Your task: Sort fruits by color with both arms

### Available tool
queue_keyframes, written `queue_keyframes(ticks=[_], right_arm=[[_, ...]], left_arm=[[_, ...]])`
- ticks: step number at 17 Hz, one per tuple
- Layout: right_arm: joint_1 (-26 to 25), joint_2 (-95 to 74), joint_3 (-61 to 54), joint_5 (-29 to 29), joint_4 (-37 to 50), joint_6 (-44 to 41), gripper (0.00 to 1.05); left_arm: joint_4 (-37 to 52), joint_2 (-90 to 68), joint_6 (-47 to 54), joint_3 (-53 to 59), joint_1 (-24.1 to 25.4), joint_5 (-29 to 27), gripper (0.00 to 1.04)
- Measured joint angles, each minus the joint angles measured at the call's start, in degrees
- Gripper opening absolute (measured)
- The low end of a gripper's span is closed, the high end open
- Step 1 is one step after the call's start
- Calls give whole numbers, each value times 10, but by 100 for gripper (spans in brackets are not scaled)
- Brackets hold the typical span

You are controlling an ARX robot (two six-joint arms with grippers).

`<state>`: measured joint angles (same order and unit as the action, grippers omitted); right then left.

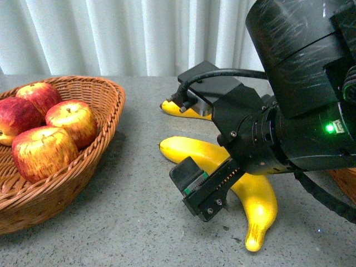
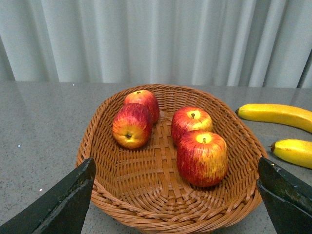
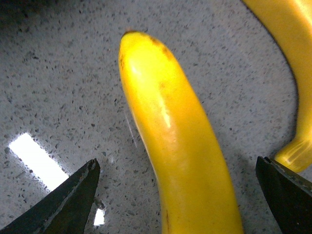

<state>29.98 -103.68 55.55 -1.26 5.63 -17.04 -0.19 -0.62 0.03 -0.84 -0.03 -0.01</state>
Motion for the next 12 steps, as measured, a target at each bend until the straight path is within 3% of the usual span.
queue_keyframes(ticks=[2,7,8,12], right_arm=[[0,-7,0,-4,-13,-5,98],[0,-6,-5,-16,-8,-8,42],[-1,-4,-5,-21,-8,-8,36],[-44,44,-1,-47,44,13,35]], left_arm=[[0,0,0,0,0,0,98],[0,0,0,0,0,0,98],[0,0,0,0,0,0,98],[0,0,0,0,0,0,98]])
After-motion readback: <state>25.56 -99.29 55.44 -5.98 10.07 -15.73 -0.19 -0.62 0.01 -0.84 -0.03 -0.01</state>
